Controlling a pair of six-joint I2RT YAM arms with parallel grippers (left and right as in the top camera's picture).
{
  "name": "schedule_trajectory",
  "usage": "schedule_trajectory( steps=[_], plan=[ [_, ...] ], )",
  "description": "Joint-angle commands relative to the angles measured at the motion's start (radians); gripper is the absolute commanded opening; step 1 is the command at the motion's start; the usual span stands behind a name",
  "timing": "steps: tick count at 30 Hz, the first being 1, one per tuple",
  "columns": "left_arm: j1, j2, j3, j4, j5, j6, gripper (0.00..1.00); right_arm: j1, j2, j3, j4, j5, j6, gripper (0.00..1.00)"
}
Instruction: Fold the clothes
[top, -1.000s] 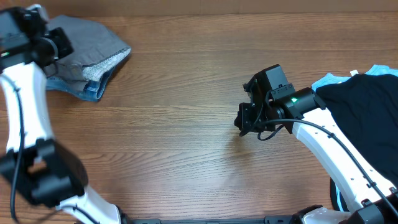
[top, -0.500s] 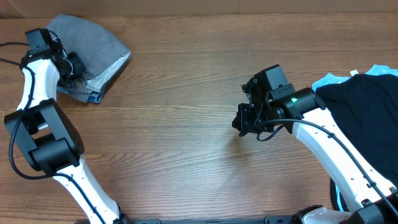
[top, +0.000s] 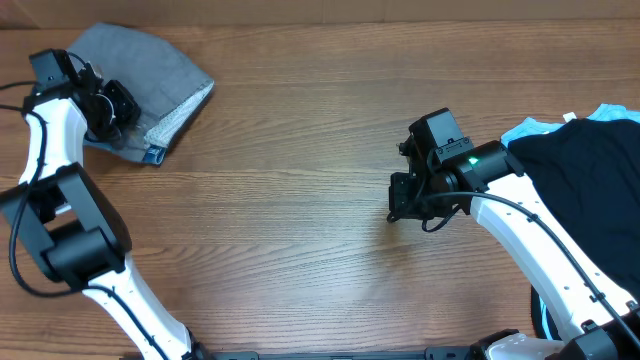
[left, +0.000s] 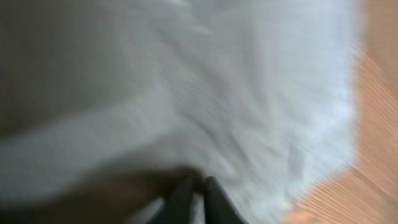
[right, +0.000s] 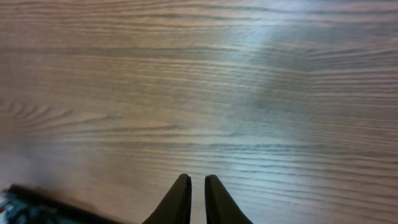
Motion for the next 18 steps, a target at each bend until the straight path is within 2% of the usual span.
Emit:
schedule_trajectory(
  steps=[1,2,4,6,7,12,14,18],
  plan=[
    [-0.009,-0.229,-0.008,-0.019,0.045,0.080,0.35,-0.002,-0.016,0.018,0.020,0.059,-0.004,0.12],
    [-0.009,-0.314,-0.008,-0.046,0.045,0.127,0.48,-0.002,-0.018,0.019,0.037,0.059,-0.004,0.12],
    [-0.009,-0.409,-0.008,-0.102,0.041,0.188,0.56,-0.002,-0.024,0.027,0.055,0.058,-0.003,0.12],
    [-0.014,-0.502,-0.008,-0.177,0.031,0.237,0.70,-0.002,-0.039,0.051,0.068,0.054,-0.004,0.12],
    [-0.019,-0.546,-0.008,-0.223,0.015,0.259,0.72,-0.002,-0.048,0.064,0.070,0.053,-0.004,0.12],
    [-0.053,-0.699,-0.008,-0.413,-0.006,0.338,0.70,-0.002,-0.134,0.156,0.060,0.047,-0.019,0.13],
    [-0.079,-0.753,-0.008,-0.489,-0.006,0.349,0.75,-0.002,-0.180,0.200,0.051,0.048,-0.049,0.22],
    [-0.145,-0.870,-0.008,-0.644,-0.009,0.349,0.87,-0.002,-0.287,0.295,0.009,0.072,-0.064,0.53]
  ],
)
